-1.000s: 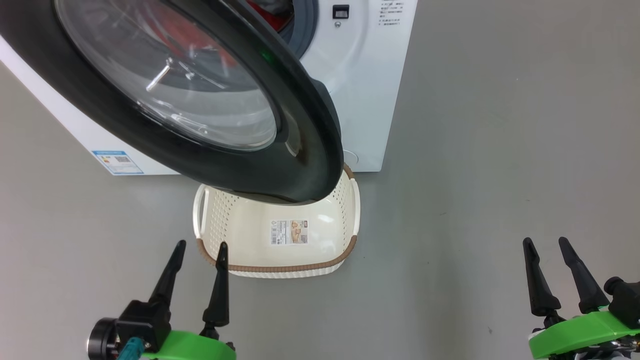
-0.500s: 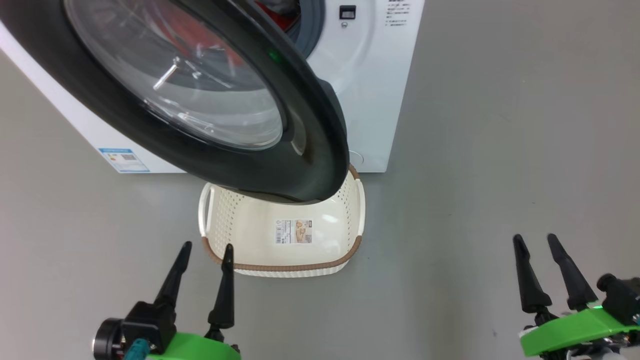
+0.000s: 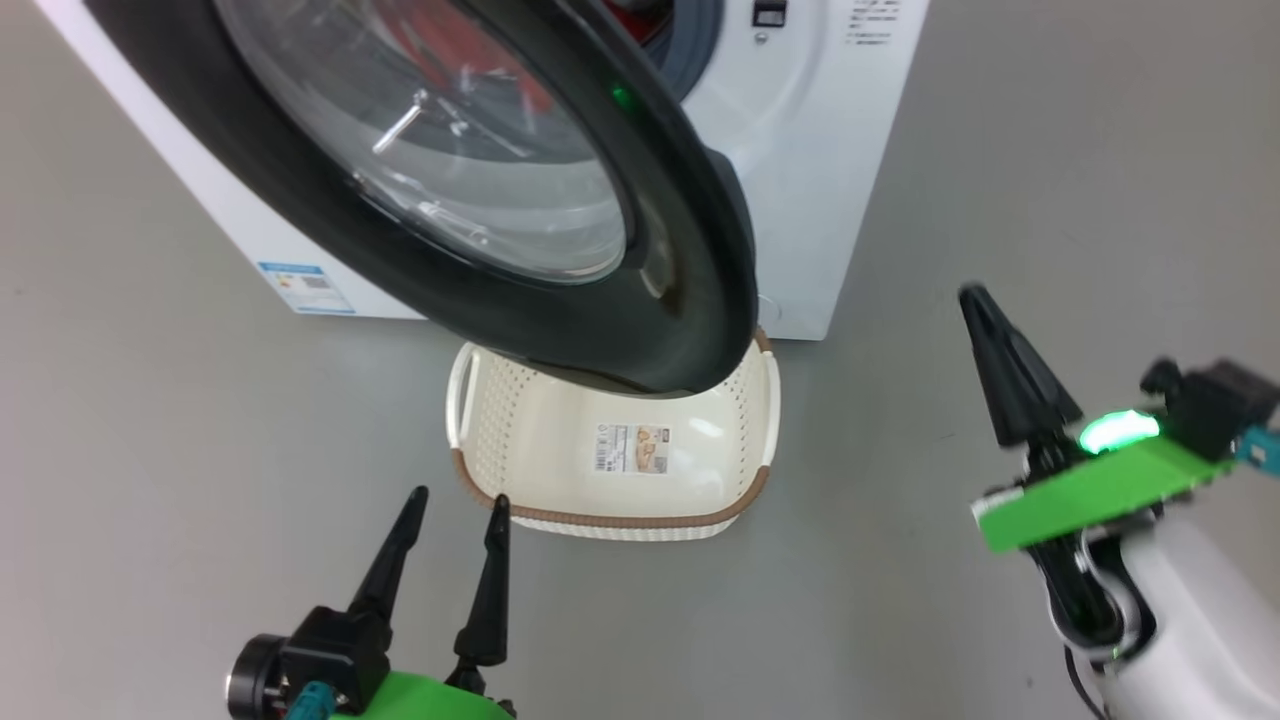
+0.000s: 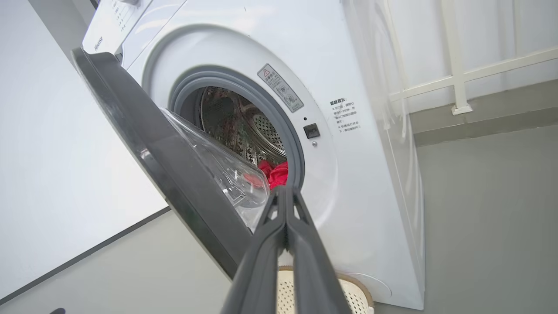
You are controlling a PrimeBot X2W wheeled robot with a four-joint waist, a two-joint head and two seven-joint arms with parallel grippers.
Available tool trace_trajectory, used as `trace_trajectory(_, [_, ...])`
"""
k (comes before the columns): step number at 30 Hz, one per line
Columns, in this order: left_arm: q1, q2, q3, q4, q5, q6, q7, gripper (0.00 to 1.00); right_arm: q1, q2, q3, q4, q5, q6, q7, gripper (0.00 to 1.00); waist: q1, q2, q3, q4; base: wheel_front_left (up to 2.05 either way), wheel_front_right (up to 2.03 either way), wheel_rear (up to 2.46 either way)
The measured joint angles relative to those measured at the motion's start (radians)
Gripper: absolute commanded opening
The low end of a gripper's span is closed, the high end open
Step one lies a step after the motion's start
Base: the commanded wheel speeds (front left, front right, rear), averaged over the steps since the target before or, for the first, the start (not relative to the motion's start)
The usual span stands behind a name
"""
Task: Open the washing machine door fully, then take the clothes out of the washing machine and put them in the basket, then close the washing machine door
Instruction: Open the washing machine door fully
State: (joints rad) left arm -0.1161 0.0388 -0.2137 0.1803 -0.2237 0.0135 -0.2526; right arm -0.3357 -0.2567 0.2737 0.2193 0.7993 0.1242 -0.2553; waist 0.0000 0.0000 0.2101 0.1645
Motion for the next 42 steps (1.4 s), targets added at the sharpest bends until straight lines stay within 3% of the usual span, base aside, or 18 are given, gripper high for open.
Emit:
trace_trajectory(10, [-0.015, 0.0, -0.055, -0.013, -0.034, 0.015, 0.0, 1.0, -0.247, -0.1, 0.185, 0.063, 0.214, 0.0, 0.0, 0.0, 0.0, 0.0, 0.041, 0.061, 0.0, 0.0, 0.0])
trace_trajectory(16, [-0.045, 0.0, -0.086, -0.021, -0.053, 0.023, 0.0, 1.0, -0.357, -0.169, 0.341, 0.075, 0.435, 0.0, 0.0, 0.0, 0.0, 0.0, 0.082, 0.092, 0.0, 0.0, 0.0])
trace_trajectory(20, [-0.053, 0.0, -0.102, -0.023, -0.061, 0.03, 0.0, 1.0, -0.415, -0.202, 0.417, 0.057, 0.597, 0.0, 0.056, 0.0, 0.0, 0.0, 0.109, 0.109, 0.0, 0.0, 0.0])
trace_trajectory(25, [-0.07, 0.0, -0.112, -0.026, -0.07, 0.031, 0.0, 1.0, -0.455, -0.224, 0.447, 0.037, 0.706, 0.0, 0.127, 0.0, 0.0, 0.0, 0.13, 0.123, 0.0, 0.0, 0.0])
trace_trajectory(30, [-0.087, 0.0, -0.12, -0.026, -0.079, 0.031, 0.0, 1.0, -0.465, -0.234, 0.452, 0.024, 0.779, 0.0, 0.182, 0.0, 0.0, 0.0, 0.139, 0.141, 0.0, 0.0, 0.0])
trace_trajectory(42, [-0.071, 0.0, -0.12, -0.02, -0.086, 0.039, 0.0, 1.0, -0.387, -0.202, 0.497, -0.03, 0.793, -0.001, 0.25, 0.0, 0.0, 0.0, 0.08, 0.173, 0.0, 0.0, 0.0])
